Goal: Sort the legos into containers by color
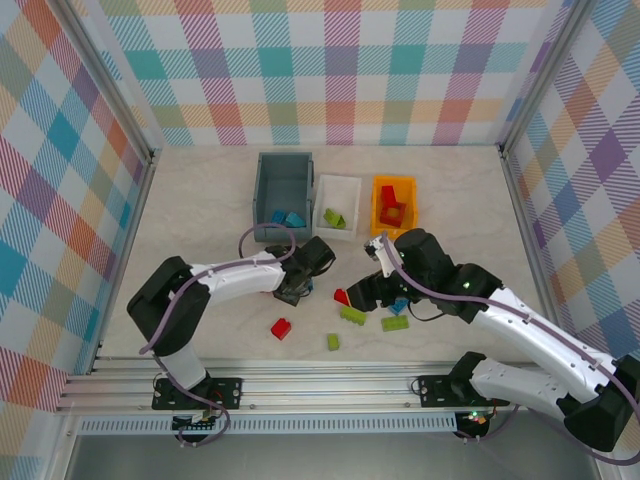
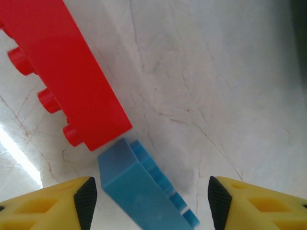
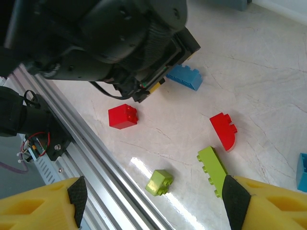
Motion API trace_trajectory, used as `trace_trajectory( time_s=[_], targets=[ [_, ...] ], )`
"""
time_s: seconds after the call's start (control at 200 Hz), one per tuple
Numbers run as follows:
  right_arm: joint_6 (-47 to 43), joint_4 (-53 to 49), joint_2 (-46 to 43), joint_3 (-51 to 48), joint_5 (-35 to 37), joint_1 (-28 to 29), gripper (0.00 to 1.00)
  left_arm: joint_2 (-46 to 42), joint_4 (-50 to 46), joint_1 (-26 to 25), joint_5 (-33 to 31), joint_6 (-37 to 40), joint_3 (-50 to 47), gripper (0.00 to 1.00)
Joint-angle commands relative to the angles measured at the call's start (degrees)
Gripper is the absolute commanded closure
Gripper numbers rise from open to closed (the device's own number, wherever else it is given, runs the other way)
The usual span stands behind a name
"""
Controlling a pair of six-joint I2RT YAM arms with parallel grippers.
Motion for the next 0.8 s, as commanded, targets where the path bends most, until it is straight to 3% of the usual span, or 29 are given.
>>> trace_trajectory(
  time_s=[0.0,0.27,0.4,0.525,0.63,0.795],
  targets=[
    [-0.47,1.48,-0.61,0.82,-1.04,0.25,0.24,2.6,1.99,1.83,1.02,-3.95,1.39,0.42],
    [0.75,1.88,-1.87,-1.12,-0.62,0.25,0.26,2.65,3.33,1.98,0.62,-2.01,1.7,0.86],
    [1.52,2.11,-1.23,-0.2,0.96,0.25,0.28,-2.23,-2.49,2.06,-4.47,3.74,5.18,0.95],
    [2.9,3.67,1.9,2.61,2.28,0.25,0.3,-4.93,-12.91,4.42,-9.36,17.95,13.88,0.96],
    [4.95,6.67,5.88,5.66,3.35,0.27,0.33,-4.43,-15.85,8.2,-11.64,32.76,20.37,0.97],
    [8.05,13.25,12.51,10.96,5.59,0.34,0.32,4.3,-17.2,15.94,-6.53,56.14,34.75,0.97]
  ],
)
